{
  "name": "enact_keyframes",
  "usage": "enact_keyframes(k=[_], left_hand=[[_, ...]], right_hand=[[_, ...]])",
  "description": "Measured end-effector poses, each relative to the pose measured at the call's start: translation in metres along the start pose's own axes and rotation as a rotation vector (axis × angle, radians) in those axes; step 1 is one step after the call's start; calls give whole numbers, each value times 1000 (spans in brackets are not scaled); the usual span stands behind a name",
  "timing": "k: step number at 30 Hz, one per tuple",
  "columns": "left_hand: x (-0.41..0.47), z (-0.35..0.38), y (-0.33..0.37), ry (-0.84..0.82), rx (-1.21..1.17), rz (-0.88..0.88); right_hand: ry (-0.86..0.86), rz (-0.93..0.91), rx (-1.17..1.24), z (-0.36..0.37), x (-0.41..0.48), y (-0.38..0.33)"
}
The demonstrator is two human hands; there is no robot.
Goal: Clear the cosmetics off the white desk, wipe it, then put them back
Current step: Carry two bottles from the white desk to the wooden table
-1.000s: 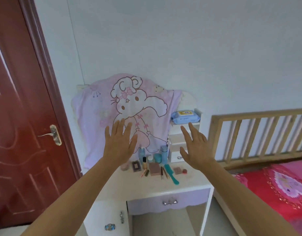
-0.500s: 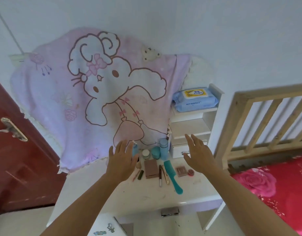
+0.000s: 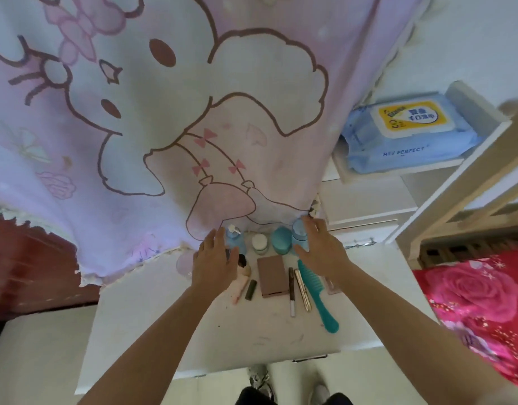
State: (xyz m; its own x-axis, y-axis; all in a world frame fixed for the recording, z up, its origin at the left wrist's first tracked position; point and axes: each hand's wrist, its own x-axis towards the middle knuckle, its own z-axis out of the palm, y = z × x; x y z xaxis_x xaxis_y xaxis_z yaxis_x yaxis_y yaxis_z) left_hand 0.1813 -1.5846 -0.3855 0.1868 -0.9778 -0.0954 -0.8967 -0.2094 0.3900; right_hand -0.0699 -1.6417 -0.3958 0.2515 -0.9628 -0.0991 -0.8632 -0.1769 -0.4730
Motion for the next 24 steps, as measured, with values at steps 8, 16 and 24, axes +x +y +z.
enact_keyframes(k=[8, 16, 24], left_hand=[[61, 35, -19, -136, -179, 2], [75, 57, -30, -126, -375, -88], [57, 29, -30, -21, -311, -81]], right_hand=[[-5, 223, -76, 45, 43, -3], [50, 288, -49, 59, 46, 0], [104, 170, -83, 38, 24, -12]])
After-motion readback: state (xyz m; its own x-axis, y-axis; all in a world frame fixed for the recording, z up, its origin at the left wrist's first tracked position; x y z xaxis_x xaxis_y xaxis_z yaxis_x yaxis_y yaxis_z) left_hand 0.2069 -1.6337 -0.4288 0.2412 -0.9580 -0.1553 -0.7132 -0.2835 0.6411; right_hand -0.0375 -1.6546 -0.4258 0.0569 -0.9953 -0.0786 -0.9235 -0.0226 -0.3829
